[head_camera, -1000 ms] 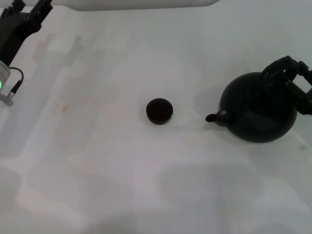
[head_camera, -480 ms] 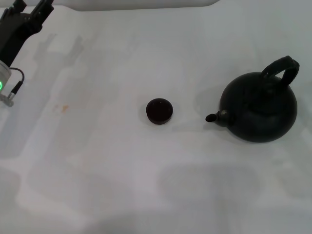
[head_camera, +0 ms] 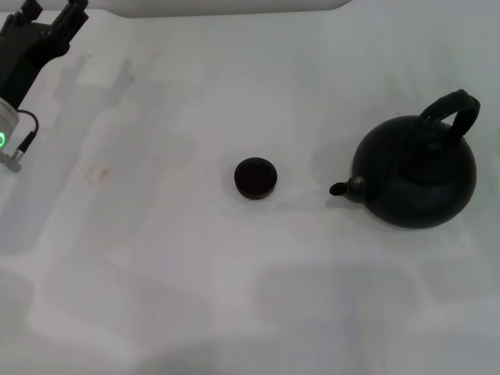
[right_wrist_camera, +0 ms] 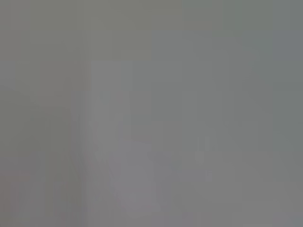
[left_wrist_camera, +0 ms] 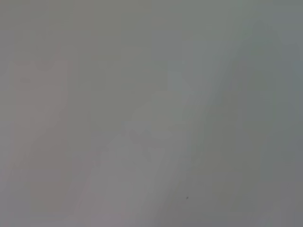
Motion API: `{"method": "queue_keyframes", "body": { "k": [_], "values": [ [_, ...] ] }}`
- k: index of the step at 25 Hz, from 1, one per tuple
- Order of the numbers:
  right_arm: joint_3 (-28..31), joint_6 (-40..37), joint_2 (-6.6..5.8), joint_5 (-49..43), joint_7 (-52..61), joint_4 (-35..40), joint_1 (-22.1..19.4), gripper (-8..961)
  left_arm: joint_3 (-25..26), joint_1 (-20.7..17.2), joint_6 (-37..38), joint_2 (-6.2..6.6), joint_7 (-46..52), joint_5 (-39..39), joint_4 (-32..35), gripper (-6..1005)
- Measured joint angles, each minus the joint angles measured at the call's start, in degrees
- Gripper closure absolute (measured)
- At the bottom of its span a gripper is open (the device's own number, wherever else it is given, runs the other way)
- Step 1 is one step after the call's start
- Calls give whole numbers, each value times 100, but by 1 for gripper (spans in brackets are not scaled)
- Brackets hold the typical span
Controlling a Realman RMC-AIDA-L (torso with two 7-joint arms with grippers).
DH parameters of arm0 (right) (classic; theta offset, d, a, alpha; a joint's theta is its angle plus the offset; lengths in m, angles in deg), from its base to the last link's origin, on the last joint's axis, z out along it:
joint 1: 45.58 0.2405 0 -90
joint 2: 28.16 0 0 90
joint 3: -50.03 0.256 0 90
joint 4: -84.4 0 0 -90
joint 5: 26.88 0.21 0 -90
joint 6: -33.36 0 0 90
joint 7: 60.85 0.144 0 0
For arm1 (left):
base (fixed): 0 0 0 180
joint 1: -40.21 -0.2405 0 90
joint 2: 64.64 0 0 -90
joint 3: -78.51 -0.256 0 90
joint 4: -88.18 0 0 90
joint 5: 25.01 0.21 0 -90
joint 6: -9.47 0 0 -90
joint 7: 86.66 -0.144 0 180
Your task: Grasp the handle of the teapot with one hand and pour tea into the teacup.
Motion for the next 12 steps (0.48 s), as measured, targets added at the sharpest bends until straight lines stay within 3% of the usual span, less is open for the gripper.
{"method": "queue_keyframes", "body": {
  "k": [12],
  "values": [
    [14, 446, 0, 44, 157, 73, 280, 78, 8, -5, 5, -12, -439, 0, -91, 122]
  ]
}}
